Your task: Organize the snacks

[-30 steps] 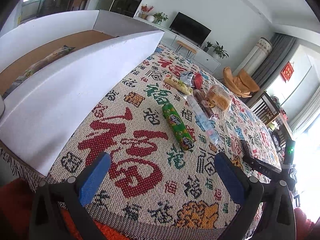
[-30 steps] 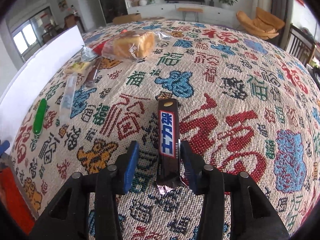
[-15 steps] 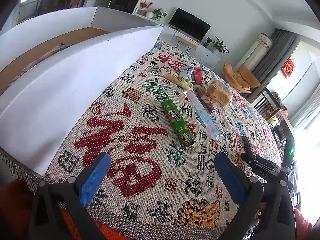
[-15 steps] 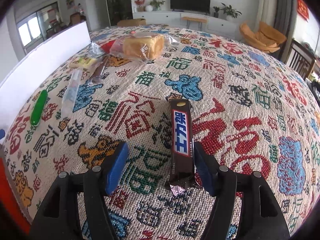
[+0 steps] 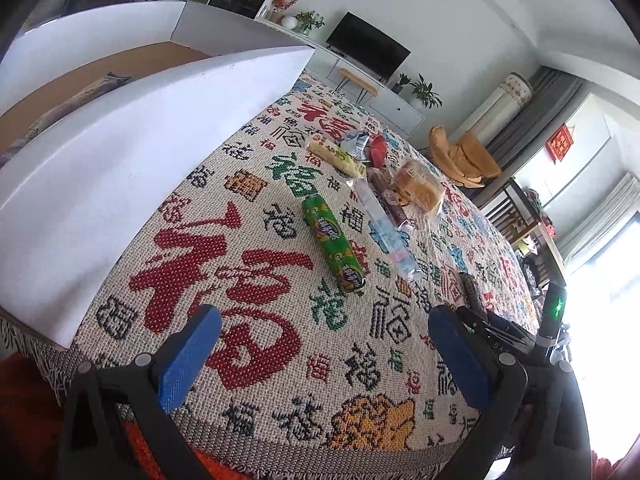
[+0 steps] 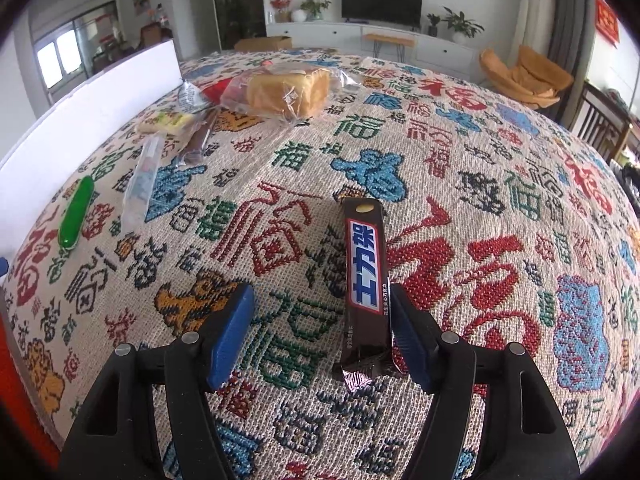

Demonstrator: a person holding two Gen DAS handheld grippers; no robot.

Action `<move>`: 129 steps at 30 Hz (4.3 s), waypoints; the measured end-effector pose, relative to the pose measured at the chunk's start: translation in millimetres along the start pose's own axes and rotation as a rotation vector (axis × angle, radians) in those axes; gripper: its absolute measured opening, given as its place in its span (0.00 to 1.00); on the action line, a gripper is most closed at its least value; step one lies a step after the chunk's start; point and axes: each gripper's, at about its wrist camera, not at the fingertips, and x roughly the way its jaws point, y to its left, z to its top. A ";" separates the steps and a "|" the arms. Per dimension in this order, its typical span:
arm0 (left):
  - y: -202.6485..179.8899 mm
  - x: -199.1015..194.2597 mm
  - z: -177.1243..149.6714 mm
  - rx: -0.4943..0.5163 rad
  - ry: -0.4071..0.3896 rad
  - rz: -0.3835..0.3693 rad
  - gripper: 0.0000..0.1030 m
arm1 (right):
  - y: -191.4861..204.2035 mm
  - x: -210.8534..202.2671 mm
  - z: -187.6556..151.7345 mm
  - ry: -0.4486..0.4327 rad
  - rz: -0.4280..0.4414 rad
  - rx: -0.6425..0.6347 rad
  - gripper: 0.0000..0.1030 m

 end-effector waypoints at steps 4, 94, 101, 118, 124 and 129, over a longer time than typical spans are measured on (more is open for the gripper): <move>-30.3 31.5 13.0 0.101 0.088 0.078 0.99 | -0.1 -0.1 -0.1 0.000 -0.001 0.000 0.69; -61.6 61.3 -8.0 0.315 0.163 0.274 0.95 | -13.4 -10.4 -5.0 -0.003 -0.072 0.075 0.70; -48.6 68.4 -11.4 0.274 0.198 0.301 0.95 | -9.8 -4.5 -2.6 0.001 -0.077 0.086 0.73; -54.9 79.4 -16.2 0.321 0.228 0.354 0.99 | -11.0 -5.5 -2.1 0.001 -0.077 0.086 0.74; -55.9 80.4 -16.1 0.324 0.227 0.362 0.99 | -11.3 -6.0 -2.3 0.001 -0.077 0.087 0.74; -43.7 60.6 -8.4 0.239 0.145 0.336 0.99 | -11.5 -6.1 -2.3 0.001 -0.077 0.087 0.74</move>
